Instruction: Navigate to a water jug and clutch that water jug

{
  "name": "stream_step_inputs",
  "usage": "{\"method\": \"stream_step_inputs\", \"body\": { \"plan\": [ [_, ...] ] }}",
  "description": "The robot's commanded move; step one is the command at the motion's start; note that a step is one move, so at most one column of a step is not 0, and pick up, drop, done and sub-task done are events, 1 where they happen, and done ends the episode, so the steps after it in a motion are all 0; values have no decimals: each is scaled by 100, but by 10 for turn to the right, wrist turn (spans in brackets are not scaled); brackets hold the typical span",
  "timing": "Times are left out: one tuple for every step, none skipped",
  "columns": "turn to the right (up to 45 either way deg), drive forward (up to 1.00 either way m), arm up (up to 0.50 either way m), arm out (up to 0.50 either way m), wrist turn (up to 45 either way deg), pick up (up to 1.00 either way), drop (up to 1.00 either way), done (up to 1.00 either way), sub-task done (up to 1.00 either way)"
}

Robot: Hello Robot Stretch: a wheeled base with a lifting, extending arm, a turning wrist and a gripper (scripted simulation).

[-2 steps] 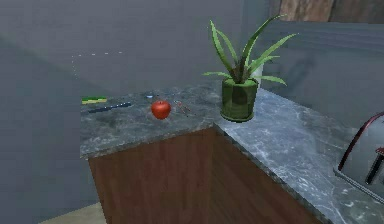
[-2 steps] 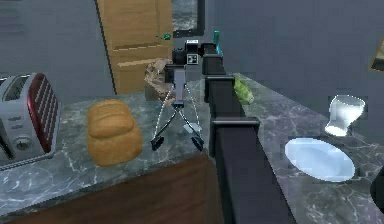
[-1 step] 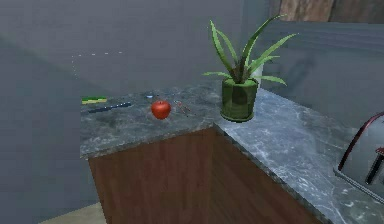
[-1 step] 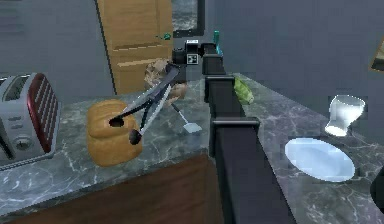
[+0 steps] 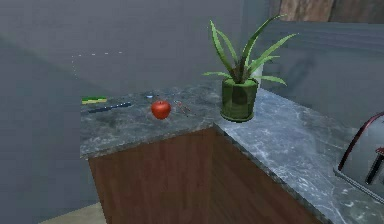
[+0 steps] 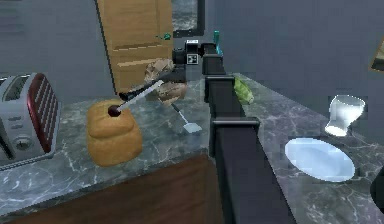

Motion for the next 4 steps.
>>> {"method": "stream_step_inputs", "body": {
  "plan": [
    [0, 0, 0, 0, 450, 0, 0, 0, 0],
    [0, 0, 0, 0, 180, 0, 0, 0, 0],
    [0, 0, 0, 0, 0, 100, 0, 0, 0],
    [0, 0, 0, 0, 0, 0, 0, 100, 0]
  ]
}}
